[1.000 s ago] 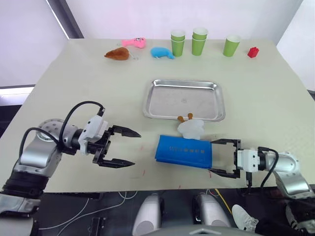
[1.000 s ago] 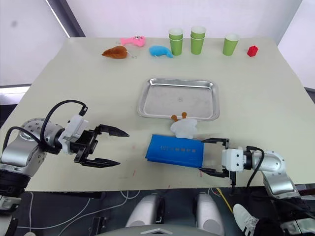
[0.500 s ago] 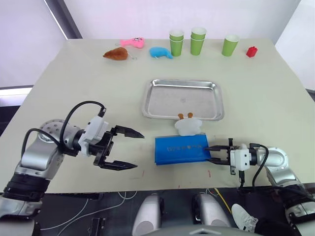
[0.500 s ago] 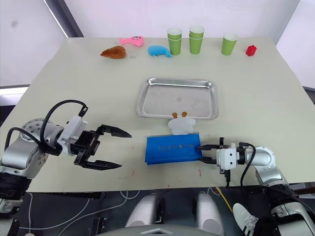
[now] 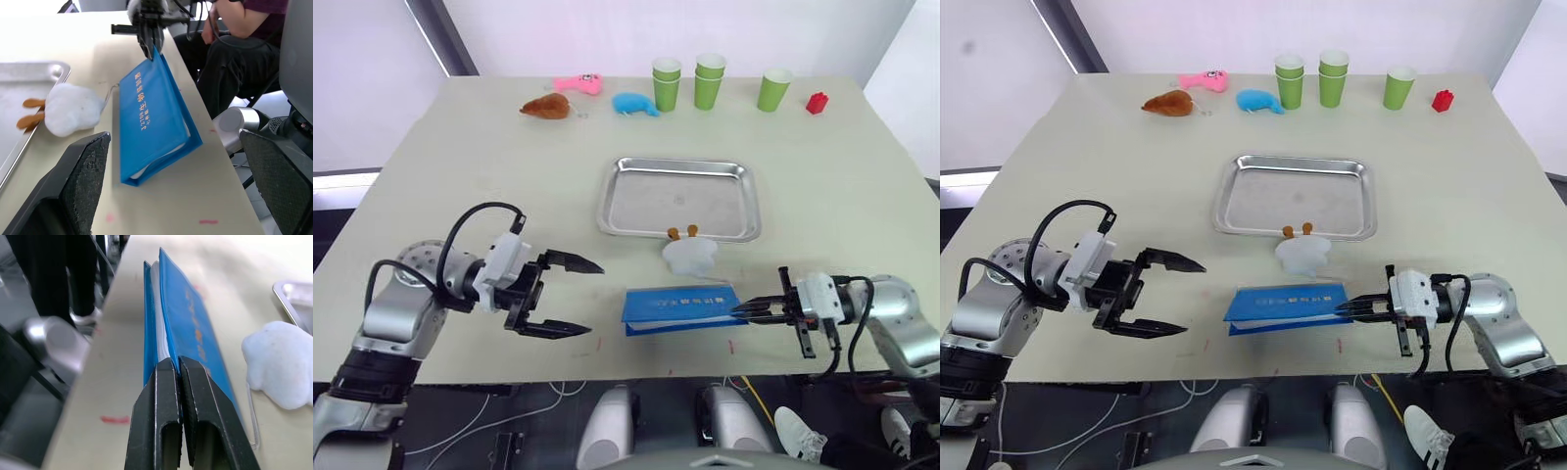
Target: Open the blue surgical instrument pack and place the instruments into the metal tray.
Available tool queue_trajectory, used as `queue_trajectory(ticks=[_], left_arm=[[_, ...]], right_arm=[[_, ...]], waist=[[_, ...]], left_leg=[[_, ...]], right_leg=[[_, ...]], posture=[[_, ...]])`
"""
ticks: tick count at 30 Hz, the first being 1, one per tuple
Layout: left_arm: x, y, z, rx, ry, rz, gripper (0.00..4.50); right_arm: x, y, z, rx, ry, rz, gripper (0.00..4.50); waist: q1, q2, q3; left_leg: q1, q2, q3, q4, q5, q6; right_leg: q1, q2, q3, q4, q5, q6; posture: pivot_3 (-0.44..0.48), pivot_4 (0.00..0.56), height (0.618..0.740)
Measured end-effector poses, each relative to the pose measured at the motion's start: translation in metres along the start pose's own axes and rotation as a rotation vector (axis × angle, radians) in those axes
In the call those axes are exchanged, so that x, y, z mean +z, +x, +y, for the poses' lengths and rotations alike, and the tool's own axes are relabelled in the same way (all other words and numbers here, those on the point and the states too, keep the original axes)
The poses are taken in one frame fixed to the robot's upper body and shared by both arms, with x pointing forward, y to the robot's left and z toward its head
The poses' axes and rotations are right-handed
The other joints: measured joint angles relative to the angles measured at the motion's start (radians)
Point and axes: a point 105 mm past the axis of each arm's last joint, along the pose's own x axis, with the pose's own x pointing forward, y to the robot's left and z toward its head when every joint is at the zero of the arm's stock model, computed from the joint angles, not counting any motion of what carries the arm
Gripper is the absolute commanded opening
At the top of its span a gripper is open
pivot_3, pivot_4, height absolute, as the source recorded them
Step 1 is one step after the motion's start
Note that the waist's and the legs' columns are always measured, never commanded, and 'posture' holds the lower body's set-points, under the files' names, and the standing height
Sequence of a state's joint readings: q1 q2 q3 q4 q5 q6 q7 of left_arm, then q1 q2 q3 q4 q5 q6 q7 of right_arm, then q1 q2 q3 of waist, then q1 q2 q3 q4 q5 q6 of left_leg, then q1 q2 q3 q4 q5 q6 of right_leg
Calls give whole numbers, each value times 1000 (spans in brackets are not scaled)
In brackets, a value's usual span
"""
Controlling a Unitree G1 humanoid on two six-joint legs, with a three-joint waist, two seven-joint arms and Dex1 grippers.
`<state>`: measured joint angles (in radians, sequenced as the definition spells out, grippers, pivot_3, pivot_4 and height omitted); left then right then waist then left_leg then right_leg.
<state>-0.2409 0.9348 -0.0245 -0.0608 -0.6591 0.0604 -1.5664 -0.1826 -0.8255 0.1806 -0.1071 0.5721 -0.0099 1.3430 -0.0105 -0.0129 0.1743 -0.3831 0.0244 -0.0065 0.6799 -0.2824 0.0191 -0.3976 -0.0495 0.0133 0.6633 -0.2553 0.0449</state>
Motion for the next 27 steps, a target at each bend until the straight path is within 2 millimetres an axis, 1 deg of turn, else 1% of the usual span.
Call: queue_trajectory(ticks=[3, 6, 9, 13, 19, 20, 21, 23, 25, 26, 27], left_arm=[[1, 2, 0, 0, 4, -9, 4500], [0, 5, 0, -1, 7, -22, 4500], [4, 9, 7, 5, 37, -28, 4500], [1, 13, 13, 12, 37, -29, 4500], [-20, 26, 19, 26, -39, -43, 4500], [-20, 26, 19, 27, -40, -43, 4500], [-25, 30, 21, 32, -54, -46, 4500], [-29, 34, 27, 40, -64, -64, 3972], [-31, 37, 27, 37, -71, -68, 3498], [-33, 38, 27, 33, -77, -68, 3139], [-30, 46, 35, 37, -83, -126, 2793]], right_arm=[[11, 1, -6, 25, 123, -25, 4], [20, 1, -17, 40, 190, -29, 4], [17, 0, -31, 27, 283, -39, 4], [7, 1, -37, 6, 361, -40, 4], [5, 5, -40, -5, 380, -49, 4], [5, 5, -40, -5, 380, -49, 4], [5, 4, -41, -8, 377, -45, 4], [5, 3, -41, -14, 373, -41, 0], [5, 3, -42, -15, 372, -40, 0], [5, 3, -42, -15, 372, -40, 0], [5, 2, -42, -22, 370, -40, 0]], waist=[[-2, 0, 0], [-1, -1, 0], [4, -1, 1], [5, -1, 1], [0, -2, 1], [0, -2, 1], [0, -2, 1], [0, -2, 1], [0, -3, 1], [0, -3, 1], [2, -3, 1]], left_leg=[[0, 0, 0, 0, 0, 0], [0, 0, -1, 0, 0, 0], [-1, -1, -1, 0, 0, 0], [-2, -1, -1, 0, 0, 0], [-4, -1, -1, 0, 0, 0], [-4, -1, -1, 0, 0, 0], [-4, -1, -1, 0, 0, 0], [-4, -1, -1, 0, 0, 0], [-5, -1, -2, 0, 0, 0], [-5, -1, -2, 1, 0, 0], [-6, -1, -2, 2, 0, 0]], right_leg=[[0, 0, 0, 0, 0, 0], [0, 0, -1, 0, 0, 0], [0, 0, -2, 0, 0, 0], [-1, 0, -1, -1, 0, 0], [-4, 0, -1, 0, 0, 0], [-4, 0, -1, 0, 0, 0], [-4, 0, -1, 0, 0, 0], [-4, 0, -1, 1, 0, 0], [-4, 0, -2, 0, 0, 0], [-4, 0, -2, 0, 1, 0], [-4, 0, -2, 0, 1, 1]], posture=[[0, 150, 739], [0, 150, 739], [0, 150, 739], [0, 150, 739], [0, 150, 739], [0, 150, 739], [0, 150, 739], [0, 150, 739], [0, 150, 739], [0, 150, 739], [0, 150, 739]])
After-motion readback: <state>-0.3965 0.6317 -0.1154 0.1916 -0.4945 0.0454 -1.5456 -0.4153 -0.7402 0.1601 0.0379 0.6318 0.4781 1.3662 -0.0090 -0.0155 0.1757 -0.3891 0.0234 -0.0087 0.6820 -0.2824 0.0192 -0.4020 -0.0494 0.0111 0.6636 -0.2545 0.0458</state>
